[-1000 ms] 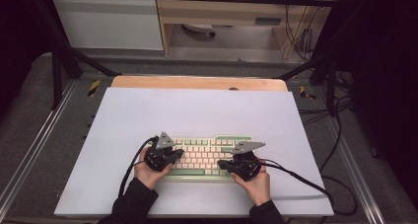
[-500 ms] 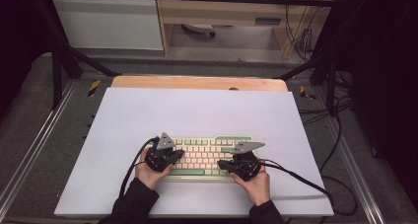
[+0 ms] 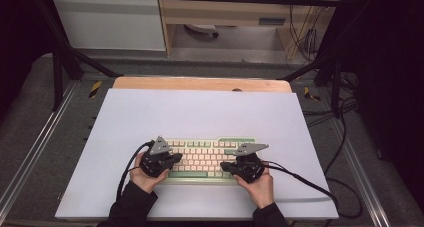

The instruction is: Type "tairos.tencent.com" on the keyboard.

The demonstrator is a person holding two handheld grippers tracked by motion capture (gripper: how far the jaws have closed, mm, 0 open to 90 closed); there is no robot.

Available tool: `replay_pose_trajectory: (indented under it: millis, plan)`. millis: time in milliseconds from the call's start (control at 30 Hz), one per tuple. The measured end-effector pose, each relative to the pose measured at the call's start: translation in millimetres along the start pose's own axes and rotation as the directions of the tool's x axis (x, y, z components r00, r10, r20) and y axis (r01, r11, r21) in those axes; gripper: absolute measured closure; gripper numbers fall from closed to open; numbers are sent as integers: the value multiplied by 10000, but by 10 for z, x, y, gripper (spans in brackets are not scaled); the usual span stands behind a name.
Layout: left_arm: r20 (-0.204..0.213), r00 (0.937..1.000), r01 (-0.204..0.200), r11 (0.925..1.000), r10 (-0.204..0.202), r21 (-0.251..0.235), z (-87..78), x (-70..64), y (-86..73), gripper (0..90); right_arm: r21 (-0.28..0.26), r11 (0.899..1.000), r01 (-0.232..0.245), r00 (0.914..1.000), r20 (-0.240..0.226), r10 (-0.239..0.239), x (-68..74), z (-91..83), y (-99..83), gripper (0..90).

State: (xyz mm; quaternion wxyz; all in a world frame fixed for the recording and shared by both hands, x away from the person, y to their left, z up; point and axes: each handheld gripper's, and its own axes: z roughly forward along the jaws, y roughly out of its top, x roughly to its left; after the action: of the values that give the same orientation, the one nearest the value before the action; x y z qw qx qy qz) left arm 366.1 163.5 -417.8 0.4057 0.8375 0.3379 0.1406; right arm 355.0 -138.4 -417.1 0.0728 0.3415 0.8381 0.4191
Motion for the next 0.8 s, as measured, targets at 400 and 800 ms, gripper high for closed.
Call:
replay_pose_trajectory:
  millis: [400, 800]
  plan:
    - [2, 10000, 62, 9999, -62, -100, -169, 32, -103, 900, -23, 10000, 45, 10000, -57, -45, 14, 36, 43, 900]
    - [-46, 9997, 253, 9996, -254, -141, -300, 98, -228, 899, 111, 9996, 260, 9994, -252, -257, 94, 224, 128, 900]
